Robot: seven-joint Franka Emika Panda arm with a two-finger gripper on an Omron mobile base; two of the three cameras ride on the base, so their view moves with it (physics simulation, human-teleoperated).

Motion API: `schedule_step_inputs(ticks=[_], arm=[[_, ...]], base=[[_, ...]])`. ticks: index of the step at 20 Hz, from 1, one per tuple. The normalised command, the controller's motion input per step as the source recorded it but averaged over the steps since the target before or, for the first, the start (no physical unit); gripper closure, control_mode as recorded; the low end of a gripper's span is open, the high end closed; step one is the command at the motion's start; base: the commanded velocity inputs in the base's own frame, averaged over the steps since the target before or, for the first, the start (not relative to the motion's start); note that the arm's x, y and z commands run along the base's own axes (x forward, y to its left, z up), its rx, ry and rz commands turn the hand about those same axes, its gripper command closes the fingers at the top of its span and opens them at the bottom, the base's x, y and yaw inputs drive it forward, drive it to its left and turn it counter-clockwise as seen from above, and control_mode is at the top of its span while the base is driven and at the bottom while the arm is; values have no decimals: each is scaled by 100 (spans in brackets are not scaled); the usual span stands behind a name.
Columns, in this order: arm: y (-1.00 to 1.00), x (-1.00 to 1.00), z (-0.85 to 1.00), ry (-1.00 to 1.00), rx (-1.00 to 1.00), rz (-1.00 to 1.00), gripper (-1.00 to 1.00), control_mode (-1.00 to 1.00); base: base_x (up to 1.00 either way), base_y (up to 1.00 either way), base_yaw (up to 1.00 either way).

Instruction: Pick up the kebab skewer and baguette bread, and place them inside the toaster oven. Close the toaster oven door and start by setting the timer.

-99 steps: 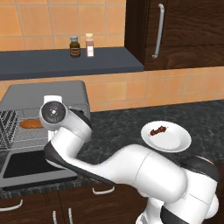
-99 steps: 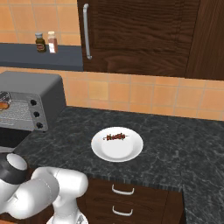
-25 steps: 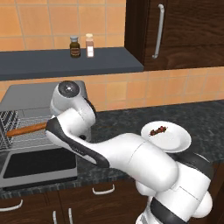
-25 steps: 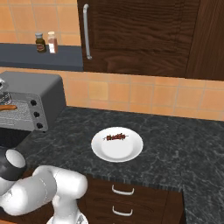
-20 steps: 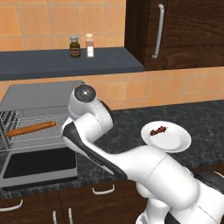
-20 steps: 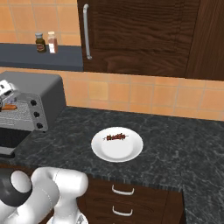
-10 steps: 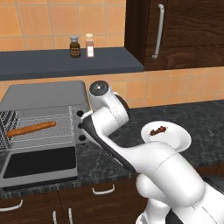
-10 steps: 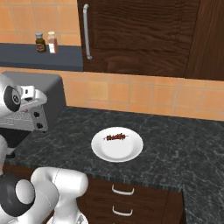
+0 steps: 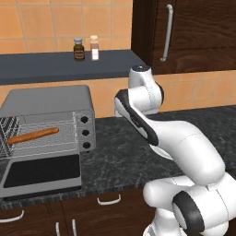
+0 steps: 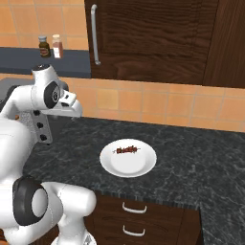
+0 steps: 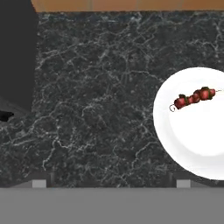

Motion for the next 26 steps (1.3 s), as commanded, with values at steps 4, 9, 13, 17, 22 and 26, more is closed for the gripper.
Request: schedule_step_inputs(ticks=[4, 9, 13, 17, 22, 26], arm=[[-96, 16, -49, -1, 17, -27, -100, -100], [-68, 9, -65, -1, 9, -20, -100, -100], [-54, 27, -40, 0, 5, -15, -100, -100], [-36, 37, -29, 2, 4, -2, -100, -100], [-35, 20, -31, 0, 7, 0, -100, -100], [-3, 18, -16, 2, 0, 0, -100, -100]], base=[[0, 0, 0], [0, 0, 0], [0, 0, 0], [0, 0, 0], [0, 0, 0], [0, 0, 0]])
